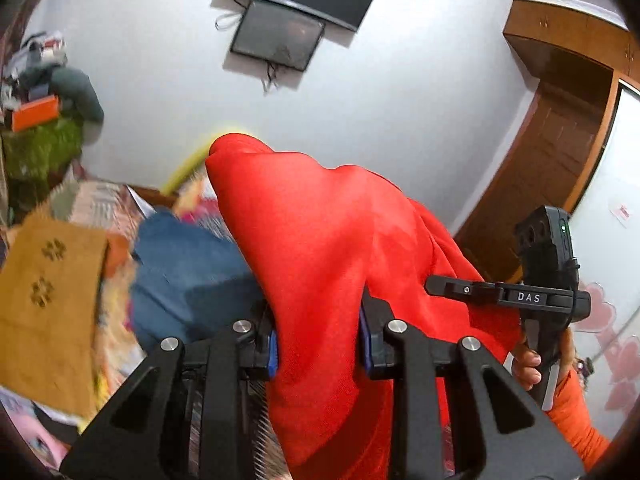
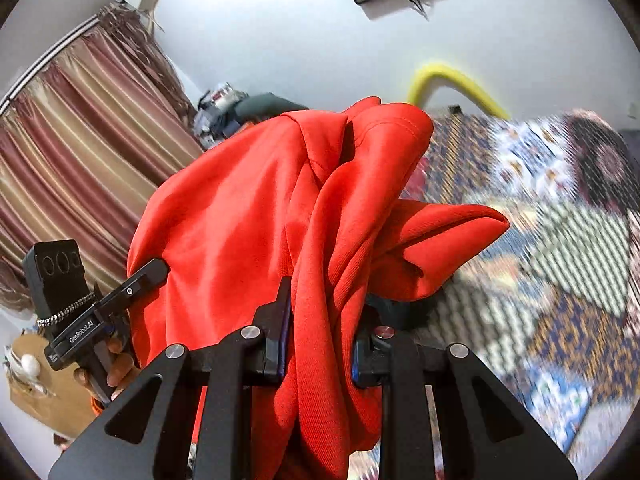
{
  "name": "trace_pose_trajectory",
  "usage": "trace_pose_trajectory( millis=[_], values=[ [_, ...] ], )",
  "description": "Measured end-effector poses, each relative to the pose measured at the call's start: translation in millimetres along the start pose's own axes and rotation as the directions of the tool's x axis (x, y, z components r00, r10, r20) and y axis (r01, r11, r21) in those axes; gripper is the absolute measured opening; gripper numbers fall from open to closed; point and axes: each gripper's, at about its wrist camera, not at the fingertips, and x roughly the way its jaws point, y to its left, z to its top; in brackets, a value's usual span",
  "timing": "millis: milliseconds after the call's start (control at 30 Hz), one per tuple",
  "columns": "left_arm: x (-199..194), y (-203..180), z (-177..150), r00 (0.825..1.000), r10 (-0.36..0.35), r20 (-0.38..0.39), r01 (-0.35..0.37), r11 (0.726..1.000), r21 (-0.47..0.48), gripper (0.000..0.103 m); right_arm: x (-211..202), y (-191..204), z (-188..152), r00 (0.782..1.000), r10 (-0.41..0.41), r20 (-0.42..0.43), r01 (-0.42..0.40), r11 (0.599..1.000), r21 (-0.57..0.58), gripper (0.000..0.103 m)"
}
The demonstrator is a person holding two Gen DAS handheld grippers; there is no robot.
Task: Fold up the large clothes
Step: 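Lift the folded jacket with both grippers and place it on the denim stack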
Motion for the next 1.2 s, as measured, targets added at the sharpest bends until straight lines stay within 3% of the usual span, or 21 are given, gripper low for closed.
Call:
trace_pose_trajectory(
  millis=[167,333,400,467,500,600,700,767,833,933,1100,1200],
  values=[
    [33.0,60.3,41.6,0.999,0.046,0.001,-0.046,0.999,-0.016,0.03,59.9,-5.2,28.1,1.0,0.026,0.005,-0.027,0.999,0.031,0.019],
    [105.0,129.0,36.6,0.987,0.115,-0.113,-0.124,0.989,-0.079,0.031,146.0,-43.6,30.8,0.997,-0.046,-0.069,0.052,0.995,0.084,0.019],
    [141.7,157.8,20.9,0.967,0.15,-0.204,-0.175,0.978,-0.11,0.032,180.8,-67.2,21.9,0.983,-0.126,-0.131,0.14,0.985,0.1,0.019],
    [182.6,184.5,-5.8,0.913,0.223,-0.342,-0.273,0.956,-0.105,0.035,197.5,-81.6,12.8,0.968,-0.18,-0.176,0.198,0.976,0.093,0.02],
    [188.5,188.3,-14.1,0.899,0.249,-0.36,-0.296,0.952,-0.083,0.042,201.5,-87.2,8.1,0.961,-0.204,-0.188,0.22,0.973,0.074,0.023],
    [180.6,182.4,-31.8,0.913,0.291,-0.287,-0.311,0.95,-0.027,0.06,186.6,-85.7,3.8,0.953,-0.248,-0.174,0.255,0.967,0.016,0.034],
    [170.0,166.9,-36.8,0.9,0.34,-0.272,-0.351,0.936,0.008,0.061,166.5,-76.5,-3.6,0.927,-0.342,-0.156,0.342,0.939,-0.028,0.05],
    [163.3,156.8,-39.4,0.893,0.371,-0.255,-0.373,0.927,0.042,0.065,151.1,-76.5,-9.3,0.917,-0.369,-0.151,0.367,0.929,-0.045,0.054],
    [155.2,150.4,-50.4,0.883,0.393,-0.256,-0.386,0.919,0.078,0.073,130.4,-73.8,-18.6,0.911,-0.386,-0.143,0.382,0.922,-0.054,0.054],
    [138.0,135.0,-62.3,0.871,0.417,-0.258,-0.403,0.909,0.108,0.073,103.7,-65.8,-31.0,0.906,-0.4,-0.143,0.396,0.917,-0.057,0.055],
    [98.4,100.5,-77.7,0.86,0.445,-0.251,-0.42,0.895,0.146,0.073,65.2,-37.7,-41.5,0.92,-0.385,-0.077,0.378,0.921,-0.094,0.055],
    [60.9,73.6,-75.6,0.872,0.452,-0.188,-0.431,0.891,0.142,0.073,39.7,-3.4,-46.0,0.923,-0.385,0.02,0.382,0.909,-0.166,0.055]
  ],
)
